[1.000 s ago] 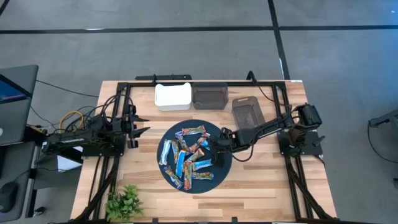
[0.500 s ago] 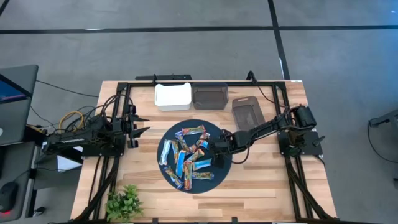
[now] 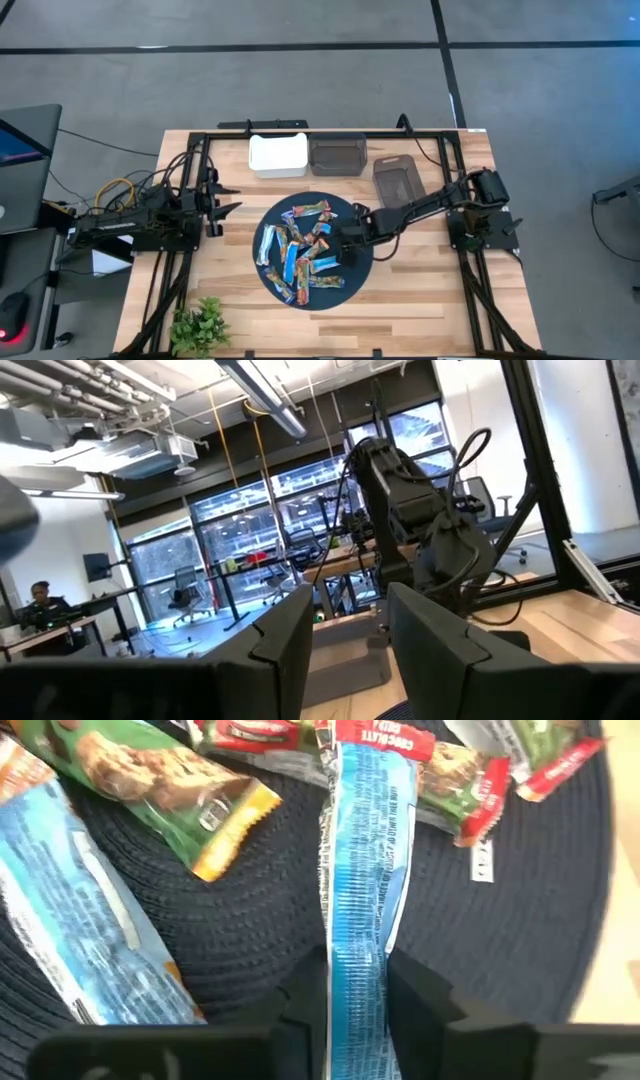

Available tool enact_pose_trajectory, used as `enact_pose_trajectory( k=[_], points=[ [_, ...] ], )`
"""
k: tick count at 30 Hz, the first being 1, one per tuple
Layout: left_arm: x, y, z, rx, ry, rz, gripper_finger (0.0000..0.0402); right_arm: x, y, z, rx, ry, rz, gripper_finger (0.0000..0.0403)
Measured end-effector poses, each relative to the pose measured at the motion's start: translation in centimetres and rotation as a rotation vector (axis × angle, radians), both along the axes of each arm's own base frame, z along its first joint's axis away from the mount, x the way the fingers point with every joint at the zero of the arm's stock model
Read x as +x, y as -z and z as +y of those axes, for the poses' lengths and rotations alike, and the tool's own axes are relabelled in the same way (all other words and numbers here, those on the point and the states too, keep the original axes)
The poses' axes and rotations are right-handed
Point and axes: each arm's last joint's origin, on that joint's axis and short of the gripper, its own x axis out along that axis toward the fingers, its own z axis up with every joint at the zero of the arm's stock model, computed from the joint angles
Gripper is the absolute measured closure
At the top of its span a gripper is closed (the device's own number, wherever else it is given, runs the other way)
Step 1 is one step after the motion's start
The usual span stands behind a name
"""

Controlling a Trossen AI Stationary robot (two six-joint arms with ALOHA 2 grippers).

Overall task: Pick and place Granola Bars by type
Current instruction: Put the red granola bar into the bottom black bin

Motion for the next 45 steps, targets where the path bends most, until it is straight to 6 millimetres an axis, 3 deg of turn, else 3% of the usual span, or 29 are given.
enact_pose_trajectory(
  k=[9, 15, 19, 36, 40, 45],
  points=[
    [0.0, 0.0, 0.1, -0.007, -0.020, 0.000, 0.0276, -0.1, -3.7, 0.3, -0.227, 0.084, 0.122, 0.0335],
    [0.0, 0.0, 0.1, -0.007, -0.020, 0.002, 0.0276, -2.6, -6.4, -0.9, -0.441, 0.366, 0.274, 0.0335],
    [0.0, 0.0, 0.1, -0.007, -0.020, 0.001, 0.0276, -4.7, -7.2, -2.2, -0.522, 0.556, 0.389, 0.0335],
    [0.0, 0.0, 0.1, -0.008, -0.022, 0.004, 0.0276, -8.1, -3.8, -10.0, -0.514, 0.736, 0.566, 0.0335],
    [0.0, 0.0, 0.1, -0.009, -0.022, 0.004, 0.0276, -8.1, -3.3, -10.8, -0.506, 0.711, 0.568, 0.0322],
    [0.0, 0.0, 0.1, -0.009, -0.023, 0.004, 0.0276, -8.0, -3.2, -10.9, -0.507, 0.702, 0.560, 0.0277]
  ],
)
